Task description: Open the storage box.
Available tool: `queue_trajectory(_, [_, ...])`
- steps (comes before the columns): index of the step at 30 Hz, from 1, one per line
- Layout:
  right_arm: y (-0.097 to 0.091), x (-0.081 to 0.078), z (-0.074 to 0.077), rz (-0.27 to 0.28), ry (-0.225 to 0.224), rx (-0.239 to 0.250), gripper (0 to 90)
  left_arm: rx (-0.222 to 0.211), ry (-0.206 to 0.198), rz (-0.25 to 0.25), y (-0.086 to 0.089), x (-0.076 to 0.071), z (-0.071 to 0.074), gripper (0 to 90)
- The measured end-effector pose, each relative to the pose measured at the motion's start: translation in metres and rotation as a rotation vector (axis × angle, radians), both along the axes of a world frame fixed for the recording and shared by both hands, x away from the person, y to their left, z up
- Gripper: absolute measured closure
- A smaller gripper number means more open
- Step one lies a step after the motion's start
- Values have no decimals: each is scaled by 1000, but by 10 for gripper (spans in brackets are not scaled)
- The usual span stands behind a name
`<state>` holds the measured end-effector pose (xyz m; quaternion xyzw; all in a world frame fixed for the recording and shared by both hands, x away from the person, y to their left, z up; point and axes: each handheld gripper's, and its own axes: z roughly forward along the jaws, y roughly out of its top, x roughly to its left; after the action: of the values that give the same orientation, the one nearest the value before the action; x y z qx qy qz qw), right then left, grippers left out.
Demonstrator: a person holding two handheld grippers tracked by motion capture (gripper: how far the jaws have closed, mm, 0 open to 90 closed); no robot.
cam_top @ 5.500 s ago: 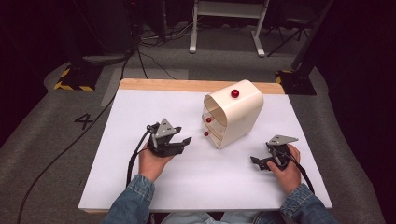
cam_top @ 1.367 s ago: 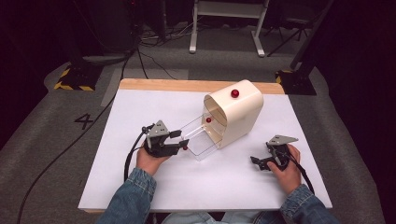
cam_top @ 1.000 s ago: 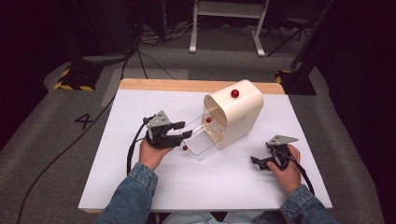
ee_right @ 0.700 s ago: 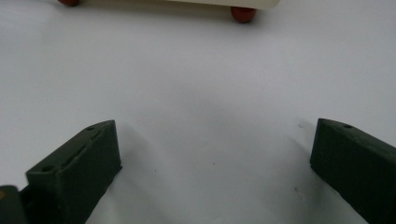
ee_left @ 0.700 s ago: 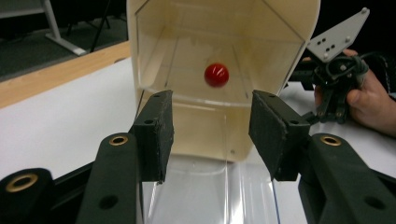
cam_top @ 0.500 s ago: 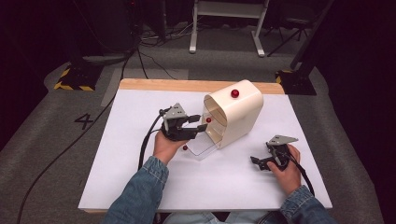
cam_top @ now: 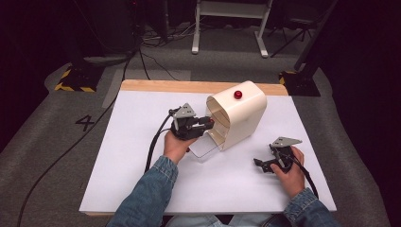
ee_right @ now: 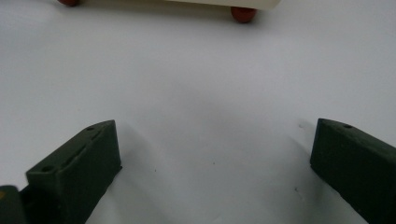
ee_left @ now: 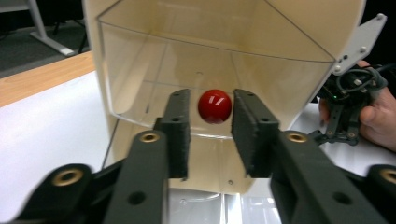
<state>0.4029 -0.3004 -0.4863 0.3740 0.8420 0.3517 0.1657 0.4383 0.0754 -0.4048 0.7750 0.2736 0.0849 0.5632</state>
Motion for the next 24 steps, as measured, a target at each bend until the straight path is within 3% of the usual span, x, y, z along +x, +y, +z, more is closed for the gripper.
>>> queue_trajectory(3, [0,0,0,0,0,0,15,26,-24,5,-1,-2,1,735])
queue_trajectory(11, [0,0,0,0,-1,0,15,32,-27,2,2,-5,2,739])
queue_trajectory(24, [0,0,0,1,-2,-1,16,41,-52,13,29,-26,7,739])
